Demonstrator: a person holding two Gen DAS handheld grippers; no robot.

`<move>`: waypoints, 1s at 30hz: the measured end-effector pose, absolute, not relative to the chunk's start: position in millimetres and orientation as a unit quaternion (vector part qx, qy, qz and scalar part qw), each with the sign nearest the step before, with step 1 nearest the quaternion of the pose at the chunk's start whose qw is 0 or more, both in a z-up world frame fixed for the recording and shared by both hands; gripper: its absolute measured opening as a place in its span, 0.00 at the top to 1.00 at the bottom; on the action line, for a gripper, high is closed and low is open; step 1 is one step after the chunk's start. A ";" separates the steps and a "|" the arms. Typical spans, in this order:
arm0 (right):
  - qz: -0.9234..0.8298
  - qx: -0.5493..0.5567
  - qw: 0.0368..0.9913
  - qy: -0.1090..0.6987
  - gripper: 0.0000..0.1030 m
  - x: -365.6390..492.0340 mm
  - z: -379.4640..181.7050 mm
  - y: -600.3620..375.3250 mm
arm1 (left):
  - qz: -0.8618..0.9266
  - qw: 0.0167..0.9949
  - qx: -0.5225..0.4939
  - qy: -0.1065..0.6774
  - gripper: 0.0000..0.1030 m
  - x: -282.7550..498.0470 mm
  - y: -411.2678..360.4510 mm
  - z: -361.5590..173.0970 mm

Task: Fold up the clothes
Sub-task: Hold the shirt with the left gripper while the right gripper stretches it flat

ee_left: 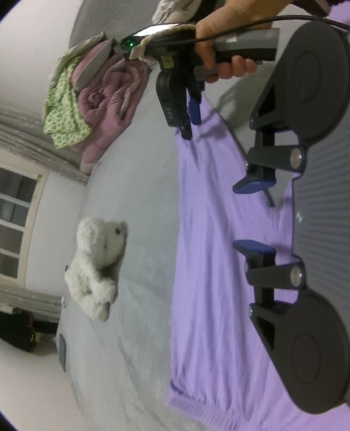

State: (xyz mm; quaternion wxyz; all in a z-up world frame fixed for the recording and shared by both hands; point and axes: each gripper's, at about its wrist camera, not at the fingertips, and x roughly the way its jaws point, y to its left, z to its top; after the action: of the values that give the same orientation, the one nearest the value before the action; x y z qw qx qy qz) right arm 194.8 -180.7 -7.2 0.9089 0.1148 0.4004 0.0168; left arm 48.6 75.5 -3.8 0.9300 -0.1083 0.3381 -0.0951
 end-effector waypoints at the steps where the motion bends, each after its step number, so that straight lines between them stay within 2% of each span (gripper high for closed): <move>1: 0.010 0.112 0.911 0.398 0.64 195.7 -10.0 -188.9 | -0.098 0.929 -0.109 0.341 0.63 50.0 73.7 -5.4; 15: -0.060 0.094 0.932 0.345 0.64 218.1 -24.0 -266.1 | -0.094 0.919 -0.082 0.374 0.63 61.8 52.7 -28.6; 30: -0.084 0.055 0.939 0.328 0.64 270.7 -8.4 -311.8 | -0.098 0.925 -0.029 0.367 0.63 56.4 41.7 -27.3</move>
State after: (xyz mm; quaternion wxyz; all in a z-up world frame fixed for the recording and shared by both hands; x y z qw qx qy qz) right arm 270.7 -311.8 -8.4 0.9392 0.0548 0.3284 -0.0838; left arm 56.4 41.7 -27.3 0.9246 -0.0293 0.3668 -0.0984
